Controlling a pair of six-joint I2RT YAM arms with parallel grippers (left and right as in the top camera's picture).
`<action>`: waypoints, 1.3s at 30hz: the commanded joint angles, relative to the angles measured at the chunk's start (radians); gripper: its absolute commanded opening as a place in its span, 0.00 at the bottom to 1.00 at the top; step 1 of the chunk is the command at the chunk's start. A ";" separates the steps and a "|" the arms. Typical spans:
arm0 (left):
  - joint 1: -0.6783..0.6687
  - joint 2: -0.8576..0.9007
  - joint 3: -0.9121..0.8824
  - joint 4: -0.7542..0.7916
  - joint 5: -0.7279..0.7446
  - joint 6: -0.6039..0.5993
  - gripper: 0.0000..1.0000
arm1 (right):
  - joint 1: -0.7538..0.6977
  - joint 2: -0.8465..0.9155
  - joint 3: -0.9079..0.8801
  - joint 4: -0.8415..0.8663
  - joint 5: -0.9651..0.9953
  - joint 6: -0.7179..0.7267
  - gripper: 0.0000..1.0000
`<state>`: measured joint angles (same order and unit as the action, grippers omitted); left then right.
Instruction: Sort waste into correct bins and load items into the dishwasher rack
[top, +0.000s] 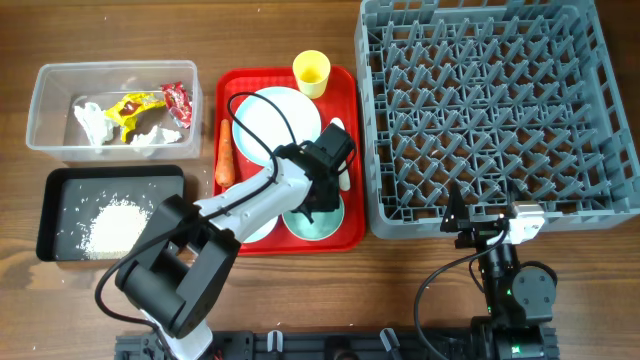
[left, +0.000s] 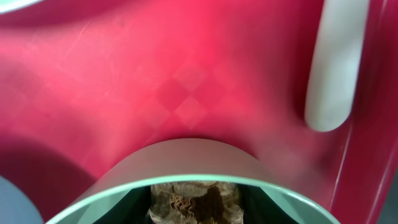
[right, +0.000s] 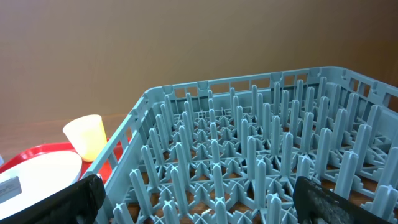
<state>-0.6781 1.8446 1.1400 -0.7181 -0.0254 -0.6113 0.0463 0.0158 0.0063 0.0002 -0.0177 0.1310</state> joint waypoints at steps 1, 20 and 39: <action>0.000 -0.057 0.007 -0.011 -0.013 -0.002 0.39 | 0.001 -0.002 -0.001 0.006 0.010 0.007 1.00; 0.499 -0.346 0.007 -0.272 -0.082 0.006 0.40 | 0.001 -0.002 -0.001 0.006 0.010 0.007 1.00; 1.258 -0.248 0.003 -0.125 -0.196 0.027 0.41 | 0.001 -0.002 -0.001 0.006 0.010 0.006 1.00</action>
<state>0.5251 1.5475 1.1400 -0.8673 -0.2043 -0.5949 0.0463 0.0158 0.0063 0.0002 -0.0177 0.1310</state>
